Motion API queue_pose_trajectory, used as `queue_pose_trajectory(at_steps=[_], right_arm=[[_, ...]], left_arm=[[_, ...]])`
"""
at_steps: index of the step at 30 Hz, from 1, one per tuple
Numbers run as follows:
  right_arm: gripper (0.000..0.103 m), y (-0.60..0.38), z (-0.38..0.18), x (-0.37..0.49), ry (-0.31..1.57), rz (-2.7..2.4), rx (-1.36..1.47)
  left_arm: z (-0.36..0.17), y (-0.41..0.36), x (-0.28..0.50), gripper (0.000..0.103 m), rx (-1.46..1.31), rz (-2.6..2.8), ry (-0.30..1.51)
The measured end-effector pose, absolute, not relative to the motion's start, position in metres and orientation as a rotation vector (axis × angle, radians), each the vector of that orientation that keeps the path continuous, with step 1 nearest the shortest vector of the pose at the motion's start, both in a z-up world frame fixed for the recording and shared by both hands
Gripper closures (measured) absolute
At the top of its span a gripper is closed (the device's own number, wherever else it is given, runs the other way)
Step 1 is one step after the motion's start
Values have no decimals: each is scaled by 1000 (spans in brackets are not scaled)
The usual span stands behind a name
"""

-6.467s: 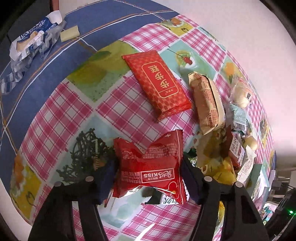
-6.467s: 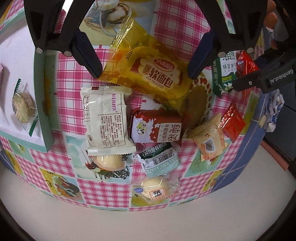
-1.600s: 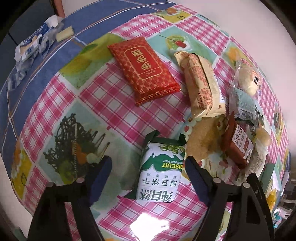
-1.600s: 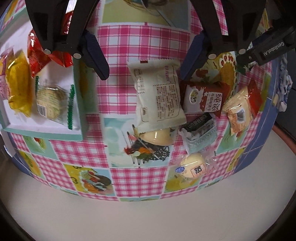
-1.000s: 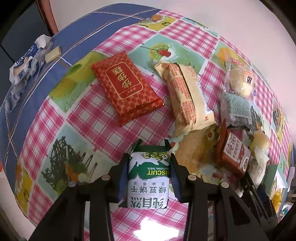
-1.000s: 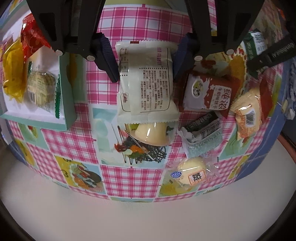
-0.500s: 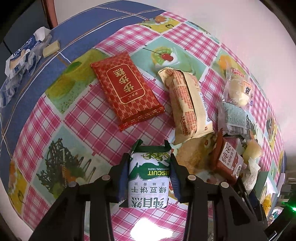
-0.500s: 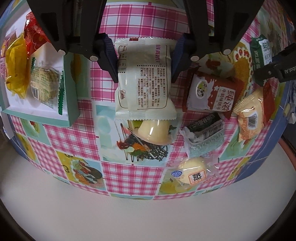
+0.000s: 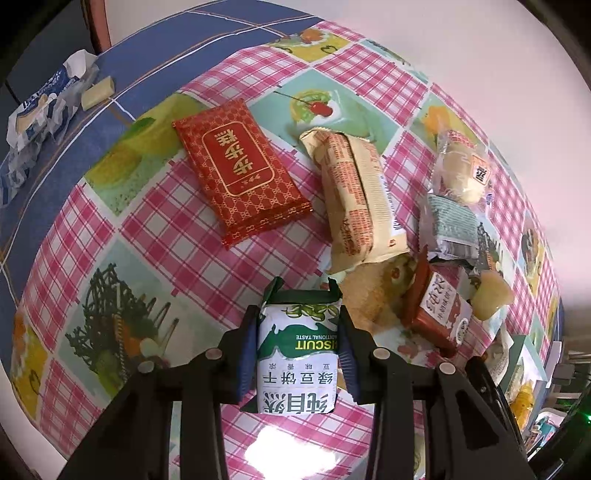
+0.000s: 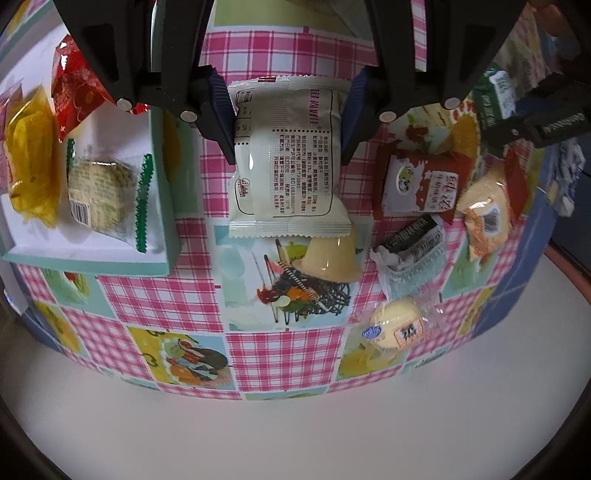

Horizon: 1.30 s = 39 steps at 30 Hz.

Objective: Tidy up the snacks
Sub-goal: 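Carry the white packet into the tray with the right gripper while the left releases the biscuit box there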

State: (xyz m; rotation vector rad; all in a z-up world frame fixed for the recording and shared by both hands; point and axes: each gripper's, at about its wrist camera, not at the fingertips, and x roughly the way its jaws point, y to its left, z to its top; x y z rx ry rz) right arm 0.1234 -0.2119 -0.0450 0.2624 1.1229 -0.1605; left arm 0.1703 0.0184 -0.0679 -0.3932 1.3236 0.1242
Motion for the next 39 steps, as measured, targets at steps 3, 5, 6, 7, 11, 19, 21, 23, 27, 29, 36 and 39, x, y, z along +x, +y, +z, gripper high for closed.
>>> queue_pose_trajectory(at_steps=[3,5,6,7,11,19,21,23,27,29,36,39], right_arm=[[49,-218,-38,118,1115,-161,297],[49,-220,-34,115,1110,-165,300],[49,-221,-31,114,1106,-166,299],[49,-222,-29,113,1101,-168,300],[49,-228,-19,107,1093,-188,304],[49,-255,10,91,1057,-294,268],[49,-271,18,86,1048,-345,263],[49,-288,23,80,1041,-388,279],[49,-331,33,66,1033,-486,322],[49,-352,37,58,1024,-533,344],[49,-411,45,28,1012,-712,369],[49,-432,41,19,1024,-773,372]], left_arm=[[-59,17,167,62,-403,107,1310],[-52,14,166,62,-396,103,1299],[-49,13,164,62,-391,100,1293],[-46,11,163,62,-388,96,1287],[-31,1,159,62,-382,67,1270],[-6,-40,147,62,-332,-22,1235],[-3,-55,142,62,-307,-53,1228],[3,-75,137,62,-268,-91,1218],[11,-114,127,62,-203,-185,1201],[14,-134,122,62,-167,-229,1191],[19,-196,105,62,-65,-358,1165],[18,-219,97,62,-25,-407,1156]])
